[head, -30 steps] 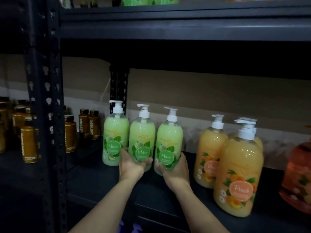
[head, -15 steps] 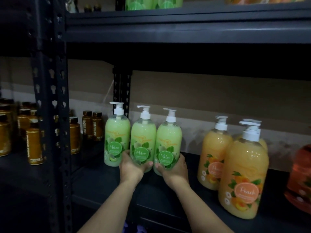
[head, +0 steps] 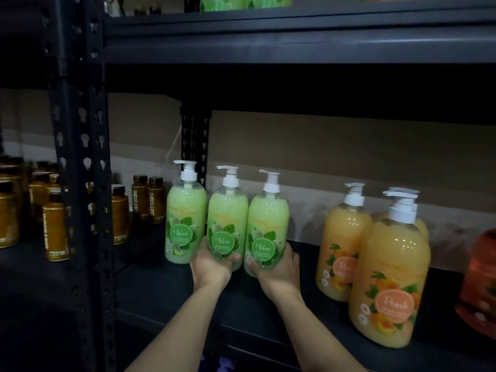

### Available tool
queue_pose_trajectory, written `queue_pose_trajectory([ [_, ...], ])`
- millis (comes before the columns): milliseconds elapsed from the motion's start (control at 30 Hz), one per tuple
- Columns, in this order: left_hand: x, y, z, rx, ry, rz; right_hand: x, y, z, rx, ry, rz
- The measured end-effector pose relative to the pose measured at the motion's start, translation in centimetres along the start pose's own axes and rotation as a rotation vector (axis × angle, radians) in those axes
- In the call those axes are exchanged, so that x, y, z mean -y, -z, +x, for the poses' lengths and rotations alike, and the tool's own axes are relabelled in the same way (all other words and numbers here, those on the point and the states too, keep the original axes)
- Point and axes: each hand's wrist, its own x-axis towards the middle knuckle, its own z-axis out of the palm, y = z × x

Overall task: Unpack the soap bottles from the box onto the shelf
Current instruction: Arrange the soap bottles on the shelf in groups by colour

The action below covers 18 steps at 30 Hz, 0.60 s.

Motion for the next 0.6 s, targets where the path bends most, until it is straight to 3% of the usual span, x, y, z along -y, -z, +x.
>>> queue_pose_trajectory([
  [600, -0.07, 0.16, -0.17, 0.008, 0.019, -0.06, 0.37, 0.2, -0.3, -0.008, 0.0, 0.003],
])
